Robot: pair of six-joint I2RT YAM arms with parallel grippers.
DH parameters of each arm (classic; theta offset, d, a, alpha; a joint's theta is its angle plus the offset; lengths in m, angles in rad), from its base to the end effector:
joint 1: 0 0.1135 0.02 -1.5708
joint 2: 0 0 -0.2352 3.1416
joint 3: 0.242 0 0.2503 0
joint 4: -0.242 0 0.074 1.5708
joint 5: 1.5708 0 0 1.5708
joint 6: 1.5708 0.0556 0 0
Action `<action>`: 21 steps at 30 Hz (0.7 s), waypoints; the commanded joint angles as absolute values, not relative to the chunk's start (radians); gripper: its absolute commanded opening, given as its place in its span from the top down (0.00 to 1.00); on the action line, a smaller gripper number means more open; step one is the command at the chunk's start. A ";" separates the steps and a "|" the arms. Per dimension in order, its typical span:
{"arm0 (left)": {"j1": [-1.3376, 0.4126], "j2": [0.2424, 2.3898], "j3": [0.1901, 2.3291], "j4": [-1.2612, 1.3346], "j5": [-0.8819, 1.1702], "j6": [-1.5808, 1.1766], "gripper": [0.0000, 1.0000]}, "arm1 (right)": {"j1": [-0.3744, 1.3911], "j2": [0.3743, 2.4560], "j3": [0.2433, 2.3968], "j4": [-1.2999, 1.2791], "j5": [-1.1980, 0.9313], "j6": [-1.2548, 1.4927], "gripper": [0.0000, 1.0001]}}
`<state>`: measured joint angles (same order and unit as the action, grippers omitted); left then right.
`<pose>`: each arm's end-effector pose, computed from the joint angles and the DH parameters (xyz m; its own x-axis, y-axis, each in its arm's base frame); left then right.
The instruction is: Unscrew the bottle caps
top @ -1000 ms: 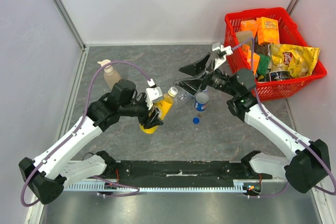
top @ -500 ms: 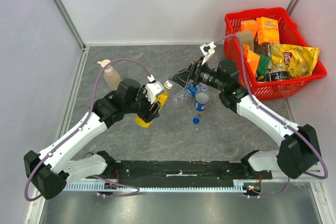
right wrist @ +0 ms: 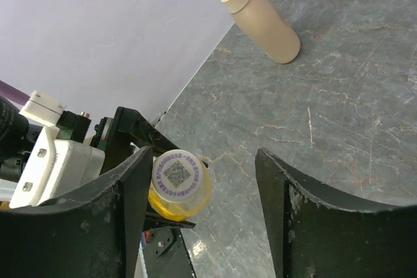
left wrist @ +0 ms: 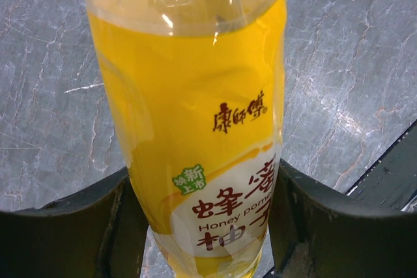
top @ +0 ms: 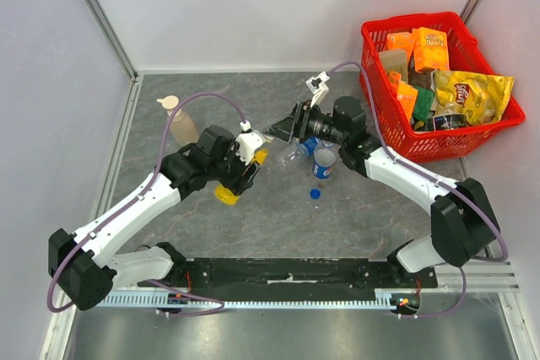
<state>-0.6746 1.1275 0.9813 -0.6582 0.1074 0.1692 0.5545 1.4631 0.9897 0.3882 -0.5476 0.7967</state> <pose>0.1977 -0.1658 0.2568 -0.4402 0.5665 -0.6966 0.7641 0.6438 0.0407 0.2903 0.2138 0.2796 -0.6874 0.2924 -0.6649 -0.5708 0.3485 0.7434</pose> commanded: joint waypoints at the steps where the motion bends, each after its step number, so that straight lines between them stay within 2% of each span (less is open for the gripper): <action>1: -0.676 1.137 1.009 -0.646 0.087 0.137 0.98 | 0.564 1.483 1.039 0.442 -0.583 0.818 0.35; 6: -0.678 1.141 1.009 -0.647 0.084 0.138 0.98 | 0.571 1.493 1.048 0.449 -0.601 0.825 0.49; 9: -0.676 1.141 1.009 -0.649 0.080 0.138 0.98 | 0.572 1.497 1.049 0.459 -0.620 0.833 0.48; 13: -0.677 1.143 1.011 -0.650 0.075 0.137 0.98 | 0.574 1.497 1.046 0.465 -0.632 0.839 0.39; 16: -0.678 1.143 1.011 -0.650 0.075 0.138 0.98 | 0.574 1.497 1.046 0.466 -0.643 0.839 0.39; 21: -0.678 1.140 1.011 -0.650 0.074 0.138 0.98 | 0.577 1.497 1.048 0.476 -0.667 0.842 0.57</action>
